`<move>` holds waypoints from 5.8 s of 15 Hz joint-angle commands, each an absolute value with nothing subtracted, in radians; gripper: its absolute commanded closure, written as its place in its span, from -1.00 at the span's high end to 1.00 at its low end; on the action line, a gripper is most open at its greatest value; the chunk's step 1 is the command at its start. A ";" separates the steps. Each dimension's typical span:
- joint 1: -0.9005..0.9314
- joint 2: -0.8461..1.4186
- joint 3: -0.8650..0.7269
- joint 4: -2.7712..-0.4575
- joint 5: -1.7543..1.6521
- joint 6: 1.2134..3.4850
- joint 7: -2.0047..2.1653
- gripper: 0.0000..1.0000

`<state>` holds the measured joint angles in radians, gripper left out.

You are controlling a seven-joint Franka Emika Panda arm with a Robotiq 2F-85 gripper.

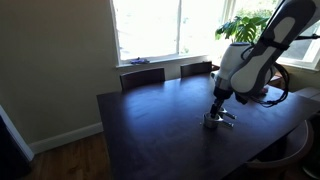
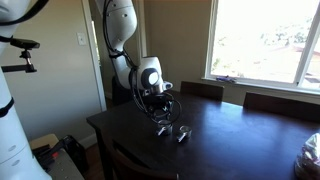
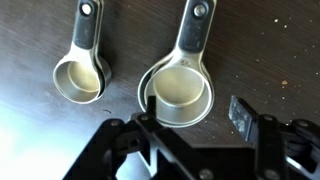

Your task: Unstack the silver pots.

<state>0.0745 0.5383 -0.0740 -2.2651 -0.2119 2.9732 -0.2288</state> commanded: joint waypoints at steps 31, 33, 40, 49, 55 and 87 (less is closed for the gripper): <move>0.121 0.566 -0.125 -2.211 -0.319 2.916 -0.191 -0.90; 0.146 0.544 -0.160 -2.237 -0.354 2.963 -0.177 -0.90; 0.327 0.521 -0.351 -2.294 -0.477 3.042 -0.089 -0.90; 0.612 0.589 -0.548 -2.286 -0.535 3.018 0.052 -0.90; 0.556 0.571 -0.481 -2.292 -0.492 2.994 0.021 -0.39; 0.057 0.733 -0.003 -1.855 -0.220 2.566 -0.169 0.27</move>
